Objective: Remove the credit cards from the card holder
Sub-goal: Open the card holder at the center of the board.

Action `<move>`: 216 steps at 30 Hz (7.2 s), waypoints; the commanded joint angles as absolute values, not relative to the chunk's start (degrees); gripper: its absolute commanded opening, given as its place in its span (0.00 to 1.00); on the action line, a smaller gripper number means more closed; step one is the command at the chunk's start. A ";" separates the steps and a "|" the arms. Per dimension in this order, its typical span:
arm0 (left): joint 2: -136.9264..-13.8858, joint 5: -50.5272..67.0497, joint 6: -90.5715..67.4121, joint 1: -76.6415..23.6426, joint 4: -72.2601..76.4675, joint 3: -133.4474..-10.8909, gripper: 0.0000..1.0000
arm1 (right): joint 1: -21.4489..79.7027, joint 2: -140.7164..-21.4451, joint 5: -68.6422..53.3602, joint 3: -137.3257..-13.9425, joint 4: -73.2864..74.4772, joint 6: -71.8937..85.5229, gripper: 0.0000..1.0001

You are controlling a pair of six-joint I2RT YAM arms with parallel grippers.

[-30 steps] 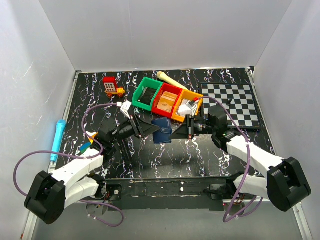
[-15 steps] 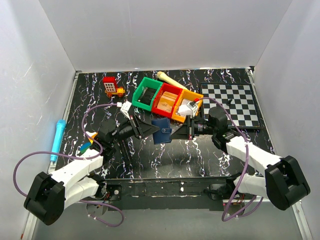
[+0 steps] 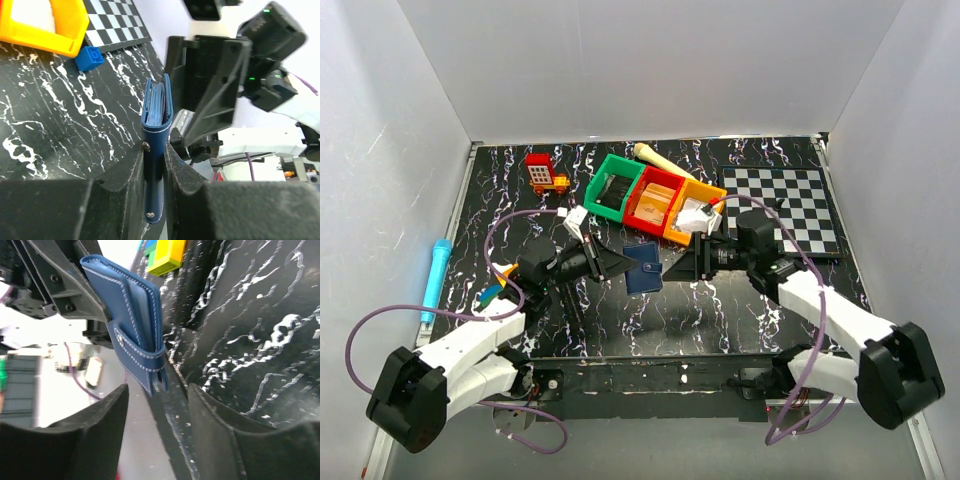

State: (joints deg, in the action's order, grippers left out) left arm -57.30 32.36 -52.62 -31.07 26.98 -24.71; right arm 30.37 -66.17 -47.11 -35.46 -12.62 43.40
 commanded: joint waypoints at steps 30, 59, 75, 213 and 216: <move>-68.55 -12.75 -50.71 -50.01 -29.88 -65.04 0.00 | 64.42 -73.30 35.33 -79.98 42.37 26.10 0.76; -66.45 -9.32 -57.13 -50.27 -28.04 -63.28 0.00 | 64.78 -78.31 33.22 -78.57 38.50 29.36 0.70; -65.57 -7.56 -57.74 -50.27 -26.54 -62.67 0.00 | 64.78 -81.03 35.86 -79.37 40.87 29.00 0.61; -65.13 -8.26 -57.31 -51.50 -30.23 -63.72 0.00 | 66.88 -85.87 40.17 -82.53 44.21 23.12 0.26; -64.86 -8.26 -57.22 -51.50 -30.23 -63.72 0.00 | 66.80 -86.04 39.90 -82.44 44.30 23.11 0.24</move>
